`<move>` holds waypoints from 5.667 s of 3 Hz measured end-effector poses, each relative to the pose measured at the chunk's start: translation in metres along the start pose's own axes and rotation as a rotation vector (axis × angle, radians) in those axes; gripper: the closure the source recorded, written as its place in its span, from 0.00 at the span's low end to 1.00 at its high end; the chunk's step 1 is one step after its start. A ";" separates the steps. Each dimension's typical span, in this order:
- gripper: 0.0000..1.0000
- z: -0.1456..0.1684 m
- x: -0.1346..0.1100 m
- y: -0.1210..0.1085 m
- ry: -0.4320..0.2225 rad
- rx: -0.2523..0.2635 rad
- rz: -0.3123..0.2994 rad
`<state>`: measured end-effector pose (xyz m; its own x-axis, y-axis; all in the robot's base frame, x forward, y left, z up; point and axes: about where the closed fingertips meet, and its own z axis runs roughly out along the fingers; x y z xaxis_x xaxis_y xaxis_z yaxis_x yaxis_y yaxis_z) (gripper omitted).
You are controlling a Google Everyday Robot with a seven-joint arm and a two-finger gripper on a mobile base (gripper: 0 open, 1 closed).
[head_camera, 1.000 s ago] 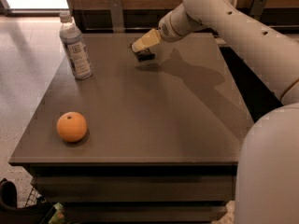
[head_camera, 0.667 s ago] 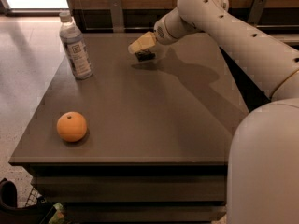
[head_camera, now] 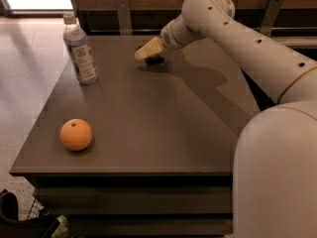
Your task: Pick rxbar chocolate
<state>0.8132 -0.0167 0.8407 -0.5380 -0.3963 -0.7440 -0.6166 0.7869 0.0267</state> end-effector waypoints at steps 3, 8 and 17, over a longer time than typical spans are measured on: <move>0.00 0.033 0.016 0.008 -0.043 -0.005 0.041; 1.00 0.026 0.008 0.012 -0.039 -0.009 0.053; 1.00 -0.141 -0.089 0.019 -0.206 -0.140 -0.247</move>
Offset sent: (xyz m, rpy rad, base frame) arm 0.0072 0.0132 -0.0306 0.0664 -0.0338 -0.0349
